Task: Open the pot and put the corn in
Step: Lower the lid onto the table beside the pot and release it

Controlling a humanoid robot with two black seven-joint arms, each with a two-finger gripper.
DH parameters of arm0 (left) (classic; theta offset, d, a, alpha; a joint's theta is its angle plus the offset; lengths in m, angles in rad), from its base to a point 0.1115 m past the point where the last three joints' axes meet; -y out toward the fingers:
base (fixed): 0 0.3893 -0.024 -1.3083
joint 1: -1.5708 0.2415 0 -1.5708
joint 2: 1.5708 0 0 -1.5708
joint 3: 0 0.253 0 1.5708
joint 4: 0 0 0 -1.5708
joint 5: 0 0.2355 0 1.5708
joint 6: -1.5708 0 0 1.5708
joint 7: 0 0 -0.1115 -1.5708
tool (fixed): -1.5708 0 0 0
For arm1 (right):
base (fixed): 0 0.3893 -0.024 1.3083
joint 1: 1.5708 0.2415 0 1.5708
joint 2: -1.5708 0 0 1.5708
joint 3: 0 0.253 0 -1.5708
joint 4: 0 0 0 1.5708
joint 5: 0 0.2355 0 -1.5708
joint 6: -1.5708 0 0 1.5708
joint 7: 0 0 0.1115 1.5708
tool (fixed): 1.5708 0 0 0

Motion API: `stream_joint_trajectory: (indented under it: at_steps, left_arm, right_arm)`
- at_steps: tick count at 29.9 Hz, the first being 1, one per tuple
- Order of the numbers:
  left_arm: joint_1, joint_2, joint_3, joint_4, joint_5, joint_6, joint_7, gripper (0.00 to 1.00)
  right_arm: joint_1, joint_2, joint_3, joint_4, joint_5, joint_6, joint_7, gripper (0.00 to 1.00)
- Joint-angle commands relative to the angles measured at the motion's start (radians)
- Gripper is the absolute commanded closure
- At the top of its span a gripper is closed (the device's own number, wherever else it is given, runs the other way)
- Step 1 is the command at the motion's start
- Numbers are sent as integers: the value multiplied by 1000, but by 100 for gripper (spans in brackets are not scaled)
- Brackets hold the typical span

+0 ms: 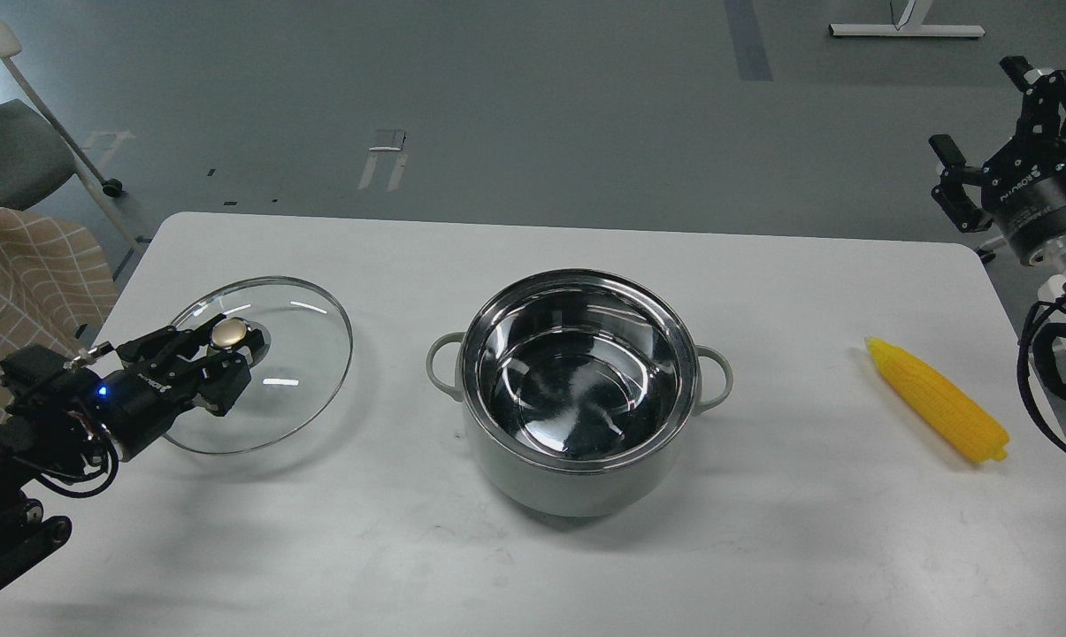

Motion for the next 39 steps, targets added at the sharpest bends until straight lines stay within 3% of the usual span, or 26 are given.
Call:
stream_joint_trajectory:
  at_steps: [1,9,24,33,39]
  left_arm:
    - [1,-18,0,40,-2,0,0,84]
    - [1,-38,0,75,-3,0,0,81]
    - [1,-72,0,109,-5,0,0,46]
    - [1,-84,0,127,-5,0,0,38]
    - [-14,-80,-4,121,-60,0,0,13]
  right_arm:
    - [0,0,0,0,0,0,0,0]
    - [-5,0,0,0,1,0,0,0]
    - [-5,0,0,0,0,0,0,0]
    - [-3,0,0,-2,-1,0,0,0]
    - [0,-1,0,-2,-1,2,0,0]
